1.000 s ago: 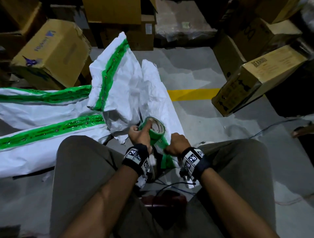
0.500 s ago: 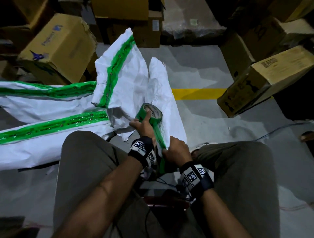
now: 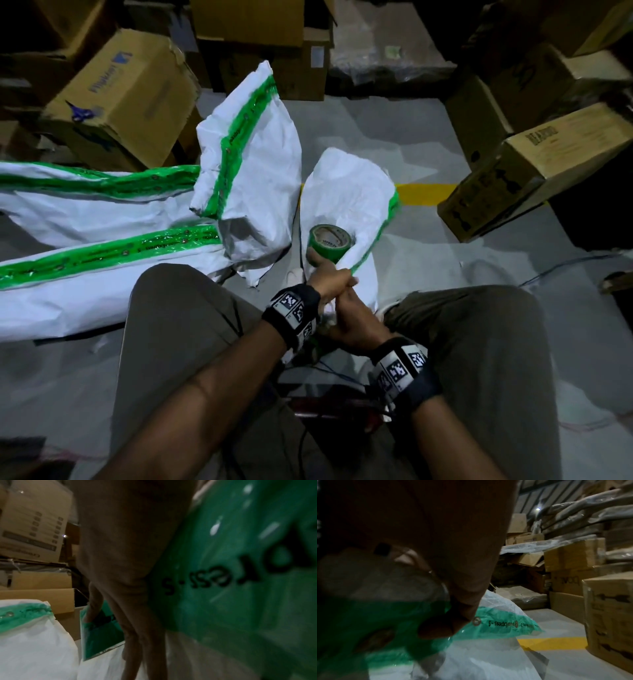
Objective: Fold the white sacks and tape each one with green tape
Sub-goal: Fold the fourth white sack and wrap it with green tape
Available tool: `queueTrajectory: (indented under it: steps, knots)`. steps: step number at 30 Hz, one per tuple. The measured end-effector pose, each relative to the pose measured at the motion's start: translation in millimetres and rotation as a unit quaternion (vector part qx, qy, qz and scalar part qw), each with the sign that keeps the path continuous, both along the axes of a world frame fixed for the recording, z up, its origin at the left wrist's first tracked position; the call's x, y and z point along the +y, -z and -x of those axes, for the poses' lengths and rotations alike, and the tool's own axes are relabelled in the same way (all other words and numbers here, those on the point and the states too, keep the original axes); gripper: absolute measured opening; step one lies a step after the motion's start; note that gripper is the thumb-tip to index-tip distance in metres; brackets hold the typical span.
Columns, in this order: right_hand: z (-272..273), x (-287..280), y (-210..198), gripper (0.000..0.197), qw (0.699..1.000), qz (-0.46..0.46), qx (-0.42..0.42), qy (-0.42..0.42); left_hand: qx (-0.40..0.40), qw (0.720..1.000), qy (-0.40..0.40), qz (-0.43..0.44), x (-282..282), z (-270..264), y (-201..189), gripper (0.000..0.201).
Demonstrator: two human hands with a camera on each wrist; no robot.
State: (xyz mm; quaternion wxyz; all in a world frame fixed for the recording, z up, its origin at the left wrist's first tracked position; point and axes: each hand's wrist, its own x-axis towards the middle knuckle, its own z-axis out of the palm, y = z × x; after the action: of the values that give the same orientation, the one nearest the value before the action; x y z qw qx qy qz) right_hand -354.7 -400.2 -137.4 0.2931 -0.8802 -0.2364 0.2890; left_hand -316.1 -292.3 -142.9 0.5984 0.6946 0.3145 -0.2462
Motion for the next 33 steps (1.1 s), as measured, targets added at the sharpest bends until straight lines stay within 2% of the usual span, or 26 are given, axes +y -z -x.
queueTrajectory:
  steps: [1, 3, 4, 7, 10, 13, 15, 17, 19, 21, 24, 26, 28, 30, 31, 33]
  knots:
    - [1, 0, 1, 0.104, 1.0, -0.018, 0.011, -0.008, 0.006, 0.998, 0.021, -0.063, 4, 1, -2, 0.115]
    - [-3, -4, -6, 0.077, 0.997, -0.064, 0.045, -0.018, -0.003, 0.986, 0.026, -0.164, 10, 7, -6, 0.097]
    - [-8, -7, -14, 0.066, 0.995, -0.065, 0.07, -0.031, -0.005, 0.985, 0.01, -0.173, 11, 10, -6, 0.092]
    - [-31, -20, -25, 0.055, 0.99, 0.028, 0.123, -0.062, -0.008, 0.989, -0.041, -0.143, 7, 18, -2, 0.076]
    - [-63, -31, -39, 0.037, 0.983, 0.012, 0.182, 0.027, -0.014, 0.987, -0.118, -0.106, 6, 24, 7, 0.065]
    - [-101, -30, -57, 0.044, 0.978, -0.002, 0.146, 0.149, -0.025, 0.981, -0.175, -0.086, 6, 30, 12, 0.066]
    - [-122, -15, -64, 0.065, 0.975, 0.009, 0.08, 0.208, -0.034, 0.977, -0.192, -0.088, 6, 35, 13, 0.072]
    - [-136, 6, -63, 0.088, 0.973, 0.021, 0.05, 0.225, -0.041, 0.973, -0.206, -0.096, 6, 40, 15, 0.073]
    - [-143, 32, -49, 0.097, 0.966, 0.008, 0.106, 0.235, -0.044, 0.969, -0.217, -0.105, 6, 45, 16, 0.068]
    - [-148, 58, -29, 0.095, 0.953, -0.015, 0.181, 0.242, -0.05, 0.971, -0.206, -0.111, 6, 46, 18, 0.074]
    - [-153, 91, 3, 0.086, 0.95, -0.022, 0.19, 0.249, -0.04, 0.98, -0.165, -0.108, 7, 46, 19, 0.088]
    - [-158, 107, 18, 0.109, 0.945, -0.021, 0.172, 0.279, -0.017, 0.983, -0.141, -0.116, 7, 47, 16, 0.094]
    - [-165, 115, 28, 0.119, 0.924, -0.074, 0.181, 0.327, -0.017, 0.985, -0.126, -0.118, 12, 46, 12, 0.098]
    - [-176, 117, 37, 0.112, 0.884, -0.167, 0.205, 0.385, -0.017, 0.986, -0.121, -0.113, 20, 43, 12, 0.098]
    - [-183, 116, 42, 0.102, 0.861, -0.209, 0.222, 0.407, -0.015, 0.987, -0.119, -0.108, 25, 42, 13, 0.097]
    - [-186, 114, 29, 0.065, 0.833, -0.264, 0.262, 0.409, -0.022, 0.987, -0.118, -0.107, 31, 39, 17, 0.096]
